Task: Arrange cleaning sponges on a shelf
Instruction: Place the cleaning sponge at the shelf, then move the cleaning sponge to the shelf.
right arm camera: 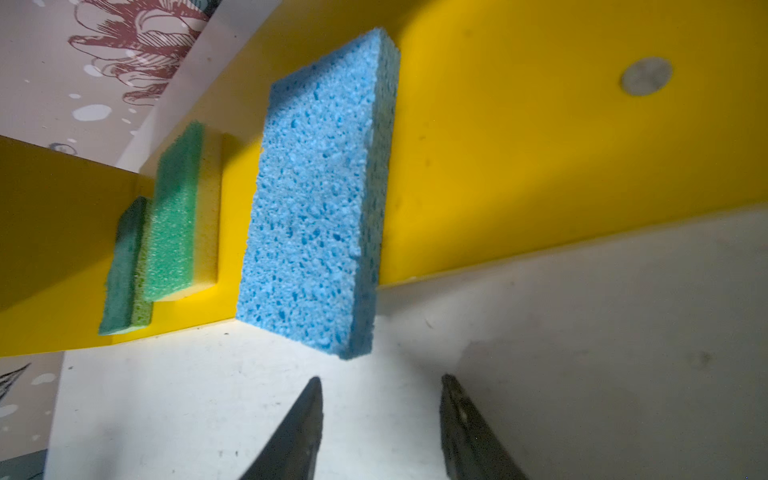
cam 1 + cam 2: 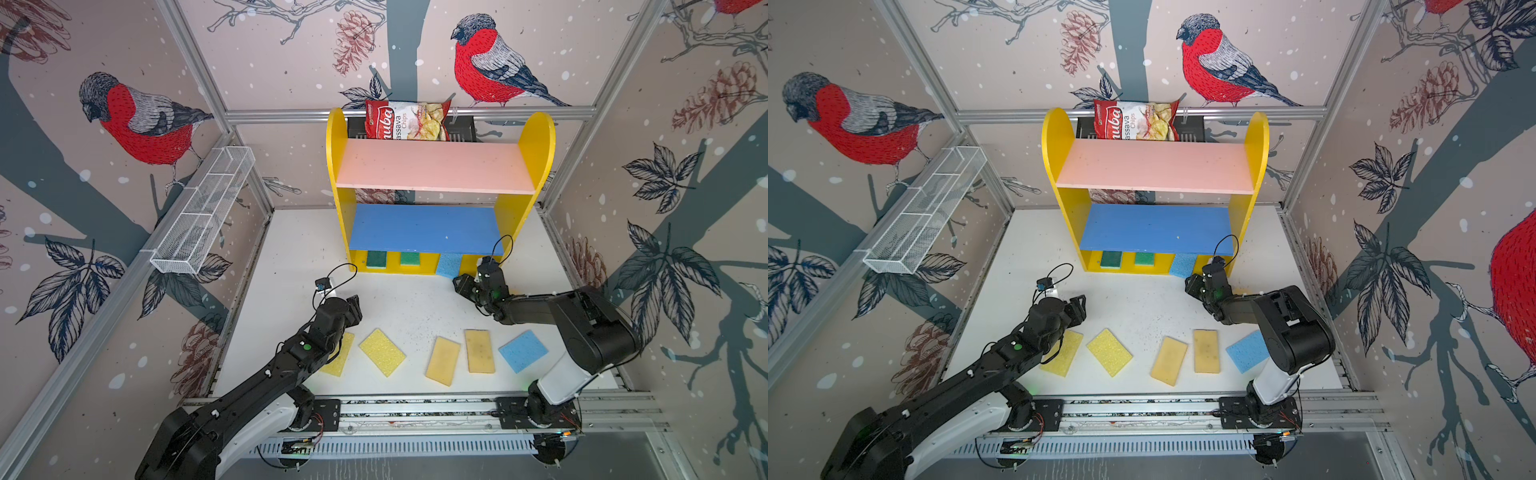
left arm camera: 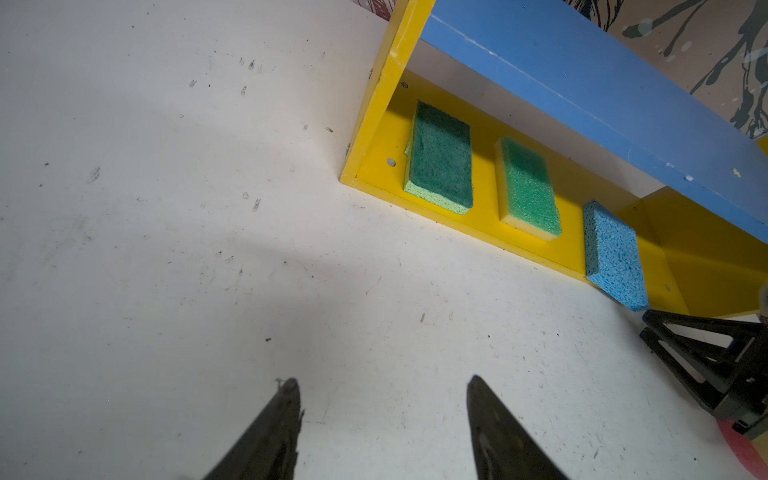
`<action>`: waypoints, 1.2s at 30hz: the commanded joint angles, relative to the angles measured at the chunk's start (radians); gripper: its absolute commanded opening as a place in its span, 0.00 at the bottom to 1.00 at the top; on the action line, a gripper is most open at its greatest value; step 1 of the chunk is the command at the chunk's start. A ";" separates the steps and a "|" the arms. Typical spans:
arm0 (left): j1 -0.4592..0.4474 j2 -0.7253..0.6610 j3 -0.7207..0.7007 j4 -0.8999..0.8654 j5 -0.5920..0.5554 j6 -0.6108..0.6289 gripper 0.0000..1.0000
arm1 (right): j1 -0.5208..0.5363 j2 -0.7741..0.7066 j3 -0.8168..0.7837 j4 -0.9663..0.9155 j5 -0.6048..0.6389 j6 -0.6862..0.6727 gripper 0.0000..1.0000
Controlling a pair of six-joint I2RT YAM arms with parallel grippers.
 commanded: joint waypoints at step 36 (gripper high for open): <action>0.002 0.018 0.006 -0.013 -0.005 0.001 0.63 | -0.027 0.101 0.001 0.209 -0.117 0.117 0.17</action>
